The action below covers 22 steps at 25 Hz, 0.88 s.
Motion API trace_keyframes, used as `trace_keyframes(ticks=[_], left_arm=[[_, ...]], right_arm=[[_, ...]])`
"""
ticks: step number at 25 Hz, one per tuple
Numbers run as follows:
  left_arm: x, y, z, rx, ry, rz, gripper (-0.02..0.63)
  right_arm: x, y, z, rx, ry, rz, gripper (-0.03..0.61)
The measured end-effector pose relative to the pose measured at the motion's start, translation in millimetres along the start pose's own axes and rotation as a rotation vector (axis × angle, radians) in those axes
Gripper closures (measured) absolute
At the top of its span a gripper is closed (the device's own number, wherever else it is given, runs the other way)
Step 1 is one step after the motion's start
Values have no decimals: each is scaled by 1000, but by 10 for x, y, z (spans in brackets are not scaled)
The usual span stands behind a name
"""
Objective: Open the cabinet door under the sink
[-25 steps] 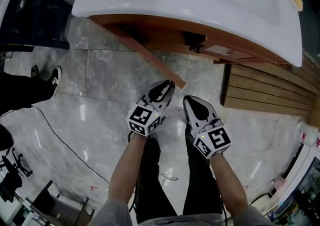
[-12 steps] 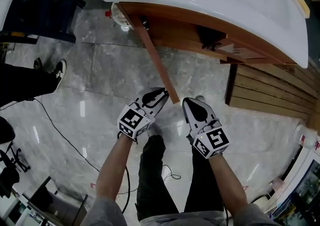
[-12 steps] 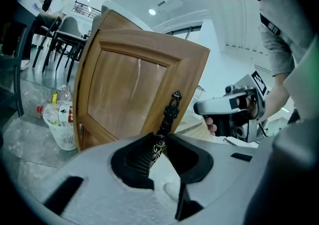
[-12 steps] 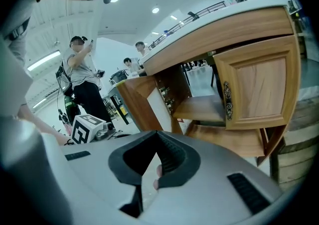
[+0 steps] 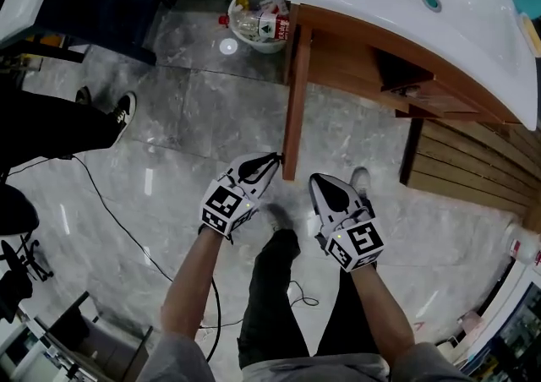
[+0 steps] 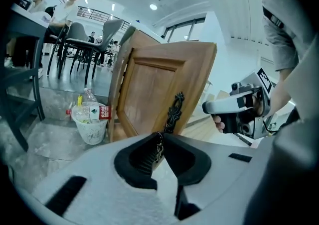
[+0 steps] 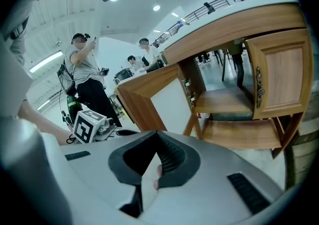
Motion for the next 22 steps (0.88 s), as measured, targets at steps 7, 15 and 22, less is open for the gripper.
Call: trace_keyframes(ticks=[7,15,22], left_arm=[[165,-20,193,-4,49,24,575],[538,182,177,40,165,-24,593],[1179,796,-231,36,194,-113,606]], right_arm=[[-174,90,235,15,11,2,569],[-27,368,406,41,-6,-22,569],[407,867,739,73,-25,-103,569]])
Point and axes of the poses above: the fingertips, and each gripper's own axes: x backward along the fingers, z to its left, y out of its top, the point moved 3 cm from there along x, backward along the fingers, and after that the axes turned 7 degrees about z, right-handed, at the moved point
